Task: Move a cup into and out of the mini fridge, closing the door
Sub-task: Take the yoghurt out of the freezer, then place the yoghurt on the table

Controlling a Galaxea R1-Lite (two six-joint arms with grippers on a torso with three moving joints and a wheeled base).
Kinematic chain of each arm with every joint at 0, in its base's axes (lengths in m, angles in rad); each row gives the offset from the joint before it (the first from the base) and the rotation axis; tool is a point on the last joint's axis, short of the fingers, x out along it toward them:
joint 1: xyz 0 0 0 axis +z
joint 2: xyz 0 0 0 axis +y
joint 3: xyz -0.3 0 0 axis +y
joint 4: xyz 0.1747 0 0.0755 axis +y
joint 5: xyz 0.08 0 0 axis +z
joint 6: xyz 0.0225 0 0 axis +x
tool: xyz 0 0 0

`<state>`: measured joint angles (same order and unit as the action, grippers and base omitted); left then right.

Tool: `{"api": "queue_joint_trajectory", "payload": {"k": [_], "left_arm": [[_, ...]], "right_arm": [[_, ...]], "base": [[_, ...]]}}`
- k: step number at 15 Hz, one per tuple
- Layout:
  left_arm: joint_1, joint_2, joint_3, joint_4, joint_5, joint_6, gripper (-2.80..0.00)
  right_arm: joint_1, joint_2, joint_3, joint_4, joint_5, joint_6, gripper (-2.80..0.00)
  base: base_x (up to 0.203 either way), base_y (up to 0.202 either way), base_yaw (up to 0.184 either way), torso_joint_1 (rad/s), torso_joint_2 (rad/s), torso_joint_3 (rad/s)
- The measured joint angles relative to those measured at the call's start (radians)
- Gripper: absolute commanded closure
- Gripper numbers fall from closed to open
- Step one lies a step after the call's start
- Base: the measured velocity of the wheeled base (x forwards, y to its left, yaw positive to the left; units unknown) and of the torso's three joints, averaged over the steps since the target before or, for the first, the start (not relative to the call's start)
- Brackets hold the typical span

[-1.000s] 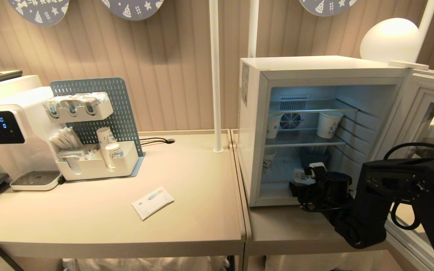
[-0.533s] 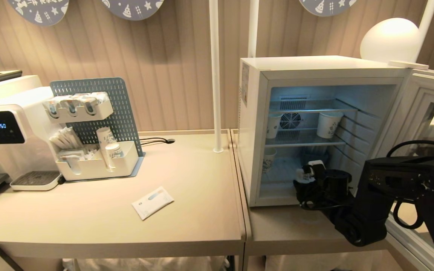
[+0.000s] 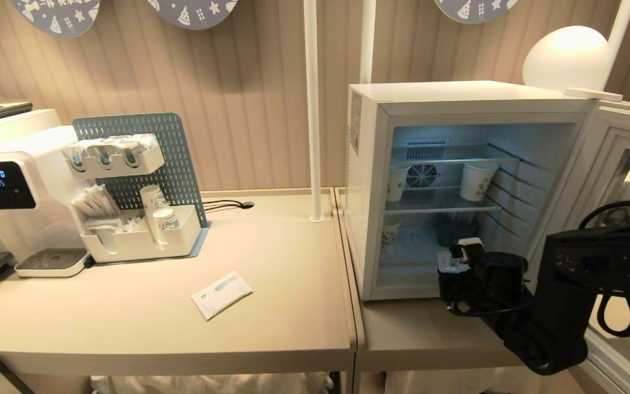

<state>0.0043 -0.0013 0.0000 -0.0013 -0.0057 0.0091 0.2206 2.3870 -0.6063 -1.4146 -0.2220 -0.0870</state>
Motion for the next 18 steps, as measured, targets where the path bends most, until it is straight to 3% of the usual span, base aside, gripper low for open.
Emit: {"api": "queue_joint_trajectory", "payload": {"k": [6,8,11,15,18], "left_arm": [[0.000,0.000,0.000,0.000,0.000,0.003,0.00],[0.000,0.000,0.000,0.000,0.000,0.004,0.00],[0.000,0.000,0.000,0.000,0.000,0.004,0.00],[0.000,0.000,0.000,0.000,0.000,0.009,0.00],[0.000,0.000,0.000,-0.001,0.000,0.009,0.00]], "right_arm": [[0.010,-0.276,0.278,-0.098,-0.027,0.002,0.00],[0.025,-0.417,0.347,-0.096,-0.083,-0.003,0.00],[0.055,-0.677,0.420,-0.055,-0.249,-0.052,0.00],[0.071,-1.116,0.424,0.170,-0.505,-0.119,0.00],[-0.012,-1.474,0.370,0.503,-0.579,-0.134,0.00]], "base": [[0.000,0.000,0.000,0.000,0.00,0.000],[0.000,0.000,0.000,0.000,0.00,0.000],[0.000,0.000,0.000,0.000,0.00,0.000],[0.000,0.000,0.000,0.000,0.00,0.000],[0.000,0.000,0.000,0.000,0.00,0.000]]}}
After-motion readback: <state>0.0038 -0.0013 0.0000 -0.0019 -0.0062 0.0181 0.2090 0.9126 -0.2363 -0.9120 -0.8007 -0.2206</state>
